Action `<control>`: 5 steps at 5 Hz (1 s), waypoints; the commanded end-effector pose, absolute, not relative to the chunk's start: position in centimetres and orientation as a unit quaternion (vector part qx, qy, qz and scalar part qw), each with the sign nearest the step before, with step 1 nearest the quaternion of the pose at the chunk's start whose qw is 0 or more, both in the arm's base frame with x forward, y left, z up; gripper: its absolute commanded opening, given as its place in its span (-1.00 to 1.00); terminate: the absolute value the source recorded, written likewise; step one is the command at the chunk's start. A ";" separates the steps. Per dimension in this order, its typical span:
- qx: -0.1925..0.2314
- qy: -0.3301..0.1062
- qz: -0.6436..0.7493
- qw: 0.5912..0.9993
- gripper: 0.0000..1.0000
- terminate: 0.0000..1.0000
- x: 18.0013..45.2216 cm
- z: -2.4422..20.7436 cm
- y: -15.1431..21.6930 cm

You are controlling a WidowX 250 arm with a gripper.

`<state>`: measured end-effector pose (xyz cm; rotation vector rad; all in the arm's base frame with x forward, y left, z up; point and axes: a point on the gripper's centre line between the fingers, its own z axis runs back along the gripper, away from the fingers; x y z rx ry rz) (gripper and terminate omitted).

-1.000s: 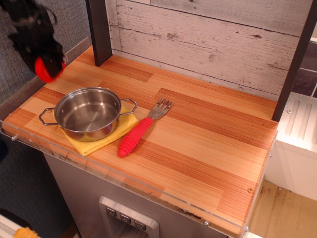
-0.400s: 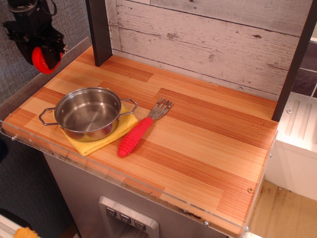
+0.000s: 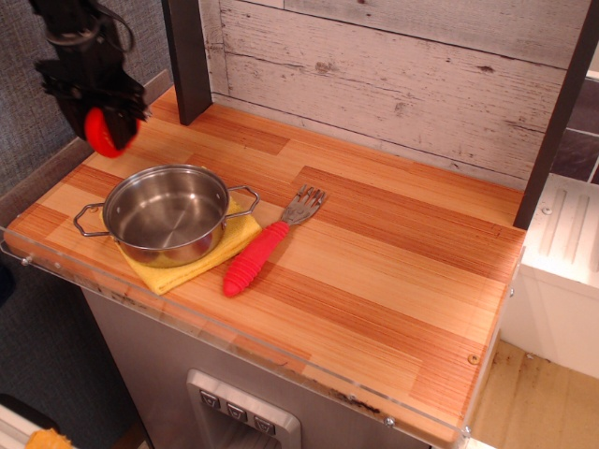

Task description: Move the tomato to the other side of the silver pot.

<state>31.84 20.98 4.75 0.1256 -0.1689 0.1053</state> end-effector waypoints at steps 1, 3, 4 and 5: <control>0.071 -0.084 0.052 0.993 1.00 -1.00 31.4 4.8 19.6; 0.065 -0.072 0.052 0.994 1.00 -1.00 31.3 5.2 19.4; 0.066 -0.109 0.061 0.990 1.00 -1.00 30.4 10.0 18.8; 0.059 -0.142 0.058 0.986 1.00 -1.00 28.7 14.9 16.9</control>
